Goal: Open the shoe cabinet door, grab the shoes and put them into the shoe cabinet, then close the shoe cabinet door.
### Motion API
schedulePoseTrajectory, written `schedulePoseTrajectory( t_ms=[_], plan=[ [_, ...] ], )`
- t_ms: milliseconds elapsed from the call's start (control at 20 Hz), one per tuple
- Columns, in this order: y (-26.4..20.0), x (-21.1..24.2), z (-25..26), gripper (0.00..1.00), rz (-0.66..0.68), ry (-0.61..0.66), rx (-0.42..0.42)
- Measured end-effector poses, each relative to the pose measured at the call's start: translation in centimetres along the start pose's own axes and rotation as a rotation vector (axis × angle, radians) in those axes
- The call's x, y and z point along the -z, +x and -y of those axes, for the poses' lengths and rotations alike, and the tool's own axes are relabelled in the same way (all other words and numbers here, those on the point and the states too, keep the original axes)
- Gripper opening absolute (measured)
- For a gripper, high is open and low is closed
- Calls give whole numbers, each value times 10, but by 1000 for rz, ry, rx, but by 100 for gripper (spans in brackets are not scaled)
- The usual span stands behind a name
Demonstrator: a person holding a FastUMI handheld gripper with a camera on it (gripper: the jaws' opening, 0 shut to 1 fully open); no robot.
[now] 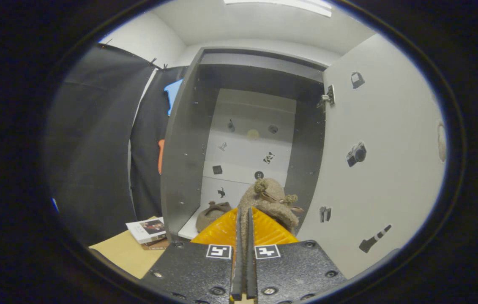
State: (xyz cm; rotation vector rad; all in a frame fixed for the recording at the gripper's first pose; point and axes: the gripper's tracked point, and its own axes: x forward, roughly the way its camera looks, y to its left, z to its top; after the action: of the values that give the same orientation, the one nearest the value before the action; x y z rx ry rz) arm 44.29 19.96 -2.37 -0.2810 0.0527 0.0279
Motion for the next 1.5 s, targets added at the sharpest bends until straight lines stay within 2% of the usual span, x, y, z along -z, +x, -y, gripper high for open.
schedulePoseTrajectory(
  t_ms=[400, 650, 900, 1200, 1350, 1500],
  plan=[
    [114, 45, 18, 7, -47, -7, 29],
    [176, 73, 27, 7, -79, -68, 21],
    [216, 103, 35, 7, -129, -96, 9],
    [249, 114, 41, 7, -114, -159, 24],
    [261, 119, 35, 10, -109, -160, -6],
    [262, 117, 34, 16, -102, -153, 16]
  ],
)
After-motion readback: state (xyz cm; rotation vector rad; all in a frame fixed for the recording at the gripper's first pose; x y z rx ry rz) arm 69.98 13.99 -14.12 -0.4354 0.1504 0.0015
